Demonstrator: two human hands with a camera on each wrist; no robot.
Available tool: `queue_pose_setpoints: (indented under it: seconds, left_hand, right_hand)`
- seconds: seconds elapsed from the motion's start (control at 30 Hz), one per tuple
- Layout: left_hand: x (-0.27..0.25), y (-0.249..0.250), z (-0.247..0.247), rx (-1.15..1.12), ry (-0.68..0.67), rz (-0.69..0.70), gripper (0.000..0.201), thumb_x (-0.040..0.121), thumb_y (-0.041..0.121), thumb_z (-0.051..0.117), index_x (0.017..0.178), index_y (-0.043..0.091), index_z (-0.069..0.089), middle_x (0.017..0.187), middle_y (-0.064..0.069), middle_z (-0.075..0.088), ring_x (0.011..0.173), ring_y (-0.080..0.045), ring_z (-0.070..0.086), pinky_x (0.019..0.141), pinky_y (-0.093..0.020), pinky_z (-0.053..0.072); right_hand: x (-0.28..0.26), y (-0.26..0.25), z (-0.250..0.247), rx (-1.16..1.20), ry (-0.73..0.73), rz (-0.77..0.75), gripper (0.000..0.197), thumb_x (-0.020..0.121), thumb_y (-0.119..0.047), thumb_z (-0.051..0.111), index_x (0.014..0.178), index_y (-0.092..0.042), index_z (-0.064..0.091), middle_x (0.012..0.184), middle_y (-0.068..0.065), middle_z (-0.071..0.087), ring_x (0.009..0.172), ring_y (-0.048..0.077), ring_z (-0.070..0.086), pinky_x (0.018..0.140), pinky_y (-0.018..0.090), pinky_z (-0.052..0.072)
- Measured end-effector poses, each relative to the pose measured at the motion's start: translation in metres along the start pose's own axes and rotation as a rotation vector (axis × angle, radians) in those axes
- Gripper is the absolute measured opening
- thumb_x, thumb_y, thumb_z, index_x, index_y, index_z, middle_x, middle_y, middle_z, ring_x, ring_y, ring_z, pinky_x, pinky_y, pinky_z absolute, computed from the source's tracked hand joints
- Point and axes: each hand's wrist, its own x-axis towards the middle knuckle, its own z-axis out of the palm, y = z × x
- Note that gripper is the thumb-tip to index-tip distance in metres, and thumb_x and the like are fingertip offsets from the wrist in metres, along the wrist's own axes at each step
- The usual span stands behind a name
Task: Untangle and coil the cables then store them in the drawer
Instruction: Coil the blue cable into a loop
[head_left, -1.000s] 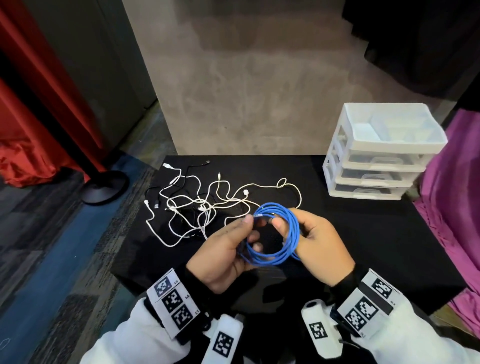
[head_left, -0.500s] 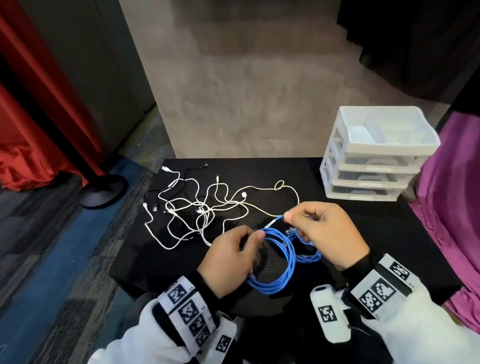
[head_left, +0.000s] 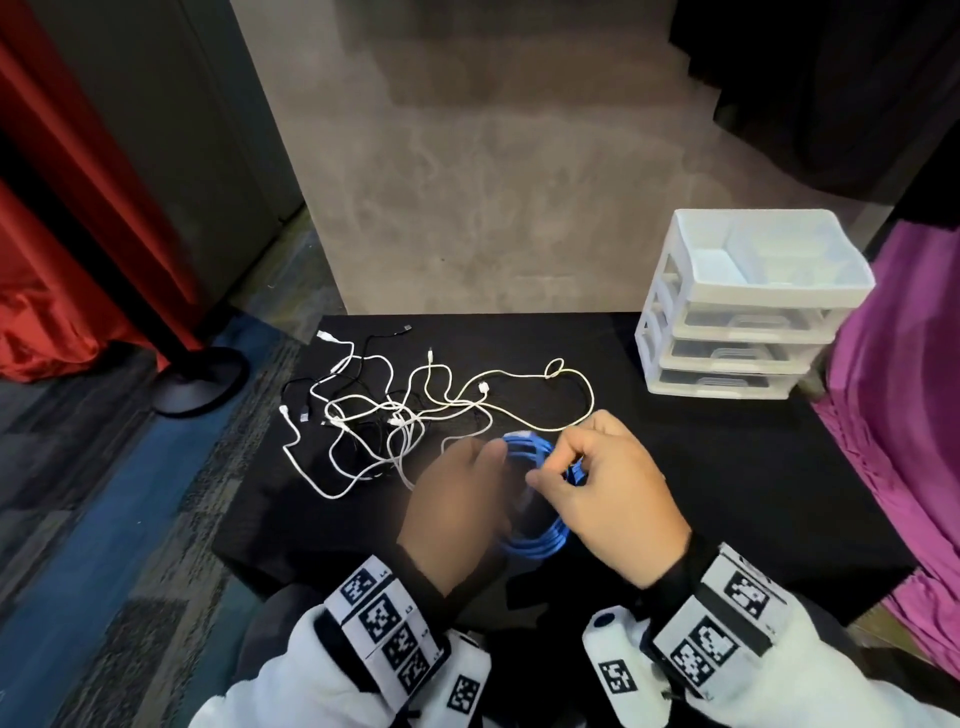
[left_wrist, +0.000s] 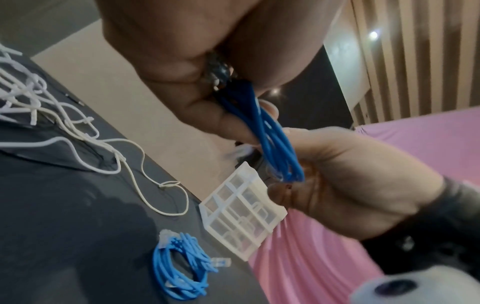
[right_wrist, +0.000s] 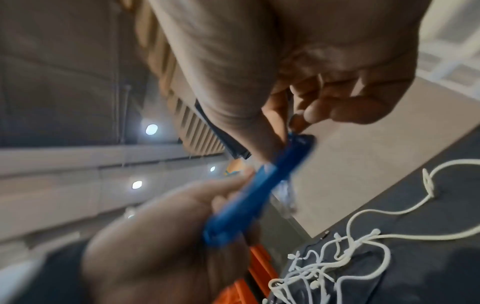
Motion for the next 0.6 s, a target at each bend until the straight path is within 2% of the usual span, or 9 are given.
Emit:
queue_pose_setpoints:
  seconds: [0.1,0.17,0.23,0.3,0.33,0.4,0.47,0.53,0.6]
  left_hand:
    - [0.000,0.004,-0.001,-0.157,-0.015,-0.014,0.035,0.105,0.032,0.050,0.090,0.003,0.060,0.056,0.005,0.047,0.044,-0.016,0.053,0.050,-0.028,0.046]
    - [0.001,0.006,-0.002,-0.228,-0.034,0.000,0.034,0.106,0.030,0.049,0.090,0.001,0.058,0.057,0.007,0.046,0.045,-0.016,0.051,0.052,-0.031,0.047]
    - [0.002,0.006,-0.002,-0.262,-0.049,0.017,0.032,0.106,0.027,0.049,0.090,0.000,0.057,0.057,0.007,0.047,0.046,-0.018,0.051,0.057,-0.040,0.050]
    - [0.001,0.003,-0.001,-0.263,-0.071,0.038,0.029,0.106,0.026,0.050,0.089,0.004,0.058,0.060,0.006,0.050,0.047,-0.020,0.053,0.061,-0.052,0.052]
    - [0.000,0.003,0.000,-0.258,-0.080,0.051,0.027,0.105,0.027,0.051,0.089,0.007,0.059,0.061,0.005,0.051,0.049,-0.021,0.055,0.062,-0.054,0.052]
    - [-0.001,0.004,0.002,-0.259,-0.097,0.071,0.023,0.103,0.028,0.053,0.090,0.010,0.060,0.063,0.002,0.054,0.052,-0.023,0.060,0.062,-0.044,0.052]
    - [-0.001,0.011,0.003,-0.316,-0.143,0.012,0.027,0.100,0.034,0.055,0.092,0.008,0.059,0.064,-0.007,0.056,0.057,-0.026,0.065,0.061,-0.034,0.053]
    - [0.002,0.020,-0.001,-0.374,-0.278,-0.102,0.042,0.099,0.047,0.050,0.089,0.008,0.062,0.068,-0.022,0.054,0.060,-0.029,0.067,0.062,-0.034,0.053]
    - [0.006,0.024,-0.007,-0.294,-0.411,-0.195,0.053,0.102,0.052,0.043,0.079,0.010,0.065,0.069,-0.024,0.053,0.062,-0.028,0.068,0.058,-0.030,0.053]
  right_hand:
    - [-0.003,0.005,0.004,0.041,0.066,-0.034,0.033,0.076,-0.018,0.087,0.068,-0.021,0.055,0.083,-0.006,0.052,0.077,0.010,0.055,0.068,0.026,0.044]
    - [0.001,0.009,0.002,0.225,0.056,0.033,0.035,0.076,-0.013,0.088,0.087,-0.022,0.056,0.086,0.001,0.057,0.068,0.014,0.054,0.067,0.031,0.049]
    - [0.004,0.013,-0.002,0.374,-0.040,0.121,0.040,0.079,-0.015,0.088,0.104,-0.027,0.060,0.091,0.003,0.063,0.066,0.014,0.056,0.064,0.036,0.051]
    - [0.007,0.017,-0.007,0.340,-0.153,0.088,0.022,0.086,-0.014,0.081,0.100,-0.026,0.067,0.083,0.006,0.066,0.064,0.013,0.057,0.063,0.036,0.049]
    - [0.007,0.017,-0.010,0.284,-0.173,0.044,0.013,0.089,-0.014,0.077,0.095,-0.022,0.069,0.078,0.006,0.066,0.063,0.013,0.057,0.065,0.038,0.051]
    - [0.009,0.018,-0.014,0.126,-0.101,-0.043,0.011,0.091,-0.013,0.071,0.093,-0.024,0.068,0.076,0.001,0.064,0.066,0.013,0.059,0.070,0.042,0.054]
    - [0.011,0.016,-0.017,-0.044,0.007,-0.138,0.021,0.087,-0.009,0.069,0.094,-0.029,0.068,0.083,-0.006,0.062,0.075,0.011,0.059,0.074,0.040,0.053]
    - [0.012,0.012,-0.017,-0.117,-0.006,-0.239,0.030,0.085,-0.005,0.067,0.101,-0.031,0.071,0.090,-0.010,0.061,0.086,0.014,0.061,0.078,0.040,0.053]
    - [0.011,0.009,-0.015,-0.192,-0.089,-0.325,0.035,0.083,-0.007,0.064,0.105,-0.033,0.072,0.092,-0.012,0.061,0.090,0.018,0.059,0.080,0.041,0.052]
